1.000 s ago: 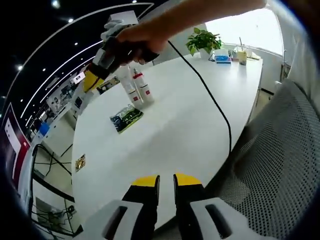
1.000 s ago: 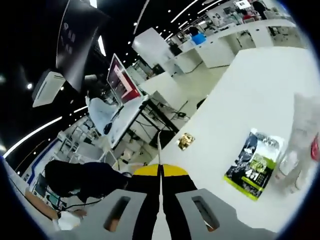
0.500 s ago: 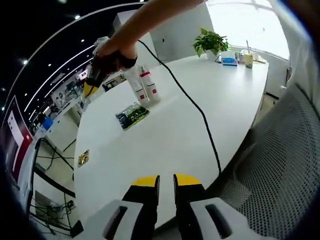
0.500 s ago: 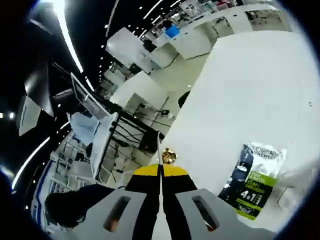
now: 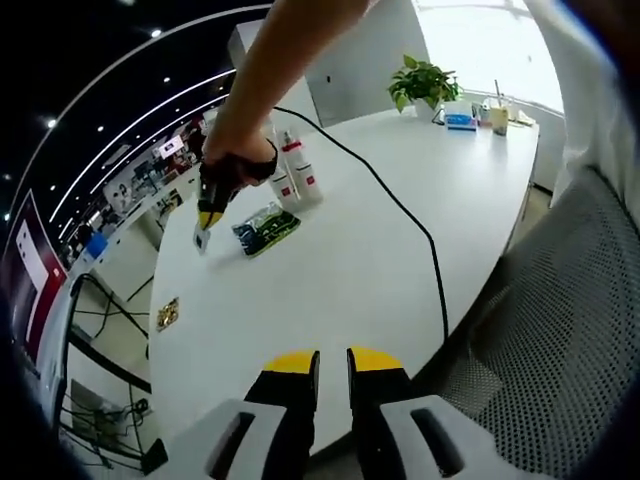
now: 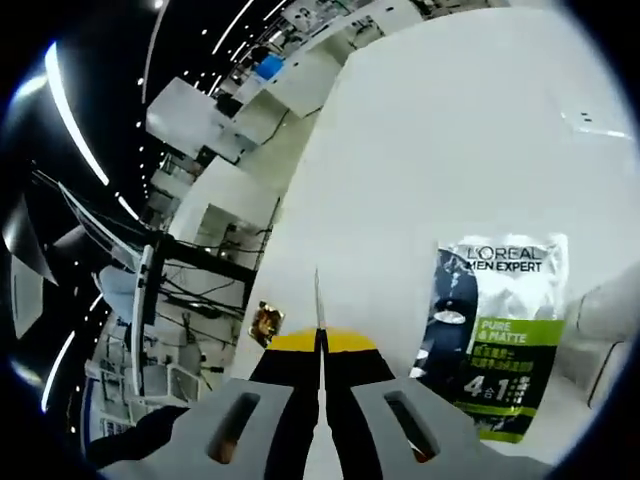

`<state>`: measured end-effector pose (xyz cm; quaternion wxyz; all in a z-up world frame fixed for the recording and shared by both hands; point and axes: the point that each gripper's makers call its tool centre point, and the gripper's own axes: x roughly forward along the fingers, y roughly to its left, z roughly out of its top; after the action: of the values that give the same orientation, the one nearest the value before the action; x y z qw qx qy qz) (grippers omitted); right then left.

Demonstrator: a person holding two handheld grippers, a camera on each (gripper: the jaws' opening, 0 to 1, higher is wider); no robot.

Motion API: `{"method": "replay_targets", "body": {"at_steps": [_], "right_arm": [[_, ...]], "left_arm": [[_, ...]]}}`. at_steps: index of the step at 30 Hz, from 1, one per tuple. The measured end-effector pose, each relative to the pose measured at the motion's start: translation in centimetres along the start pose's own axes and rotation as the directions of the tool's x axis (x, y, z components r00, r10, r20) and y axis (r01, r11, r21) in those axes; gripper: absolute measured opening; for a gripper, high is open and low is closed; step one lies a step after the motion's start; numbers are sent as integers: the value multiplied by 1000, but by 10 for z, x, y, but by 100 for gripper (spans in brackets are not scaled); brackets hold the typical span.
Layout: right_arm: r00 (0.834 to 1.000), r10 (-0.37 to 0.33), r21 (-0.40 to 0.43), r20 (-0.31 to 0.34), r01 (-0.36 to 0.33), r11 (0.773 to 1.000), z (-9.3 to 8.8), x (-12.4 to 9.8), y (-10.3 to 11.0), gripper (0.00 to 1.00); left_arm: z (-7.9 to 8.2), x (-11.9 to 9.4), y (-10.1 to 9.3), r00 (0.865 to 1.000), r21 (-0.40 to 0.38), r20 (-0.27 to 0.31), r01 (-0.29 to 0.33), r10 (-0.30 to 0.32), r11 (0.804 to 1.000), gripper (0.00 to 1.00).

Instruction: Arrange the skincare products in the storage area until every visible bottle or jar stands upright without overlapping.

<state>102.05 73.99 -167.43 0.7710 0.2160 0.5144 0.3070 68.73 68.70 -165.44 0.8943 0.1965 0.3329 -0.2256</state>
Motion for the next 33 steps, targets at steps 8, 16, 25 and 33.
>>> {"method": "replay_targets", "body": {"at_steps": [8, 16, 25, 33], "right_arm": [[1000, -28, 33, 0, 28, 999, 2, 16, -10, 0], [992, -123, -21, -2, 123, 992, 0, 23, -31, 0], [970, -243, -200, 16, 242, 950, 14, 25, -48, 1], [954, -294, -257, 50, 297, 920, 30, 29, -57, 3]], "left_arm": [[-1, 0, 1, 1000, -10, -9, -2, 2, 1000, 12], [-3, 1, 1, 1000, -18, -19, -4, 4, 1000, 12], [-3, 1, 1, 1000, -26, -15, -1, 1, 1000, 12], [-4, 1, -1, 1000, -29, -14, 4, -5, 1000, 12]]}}
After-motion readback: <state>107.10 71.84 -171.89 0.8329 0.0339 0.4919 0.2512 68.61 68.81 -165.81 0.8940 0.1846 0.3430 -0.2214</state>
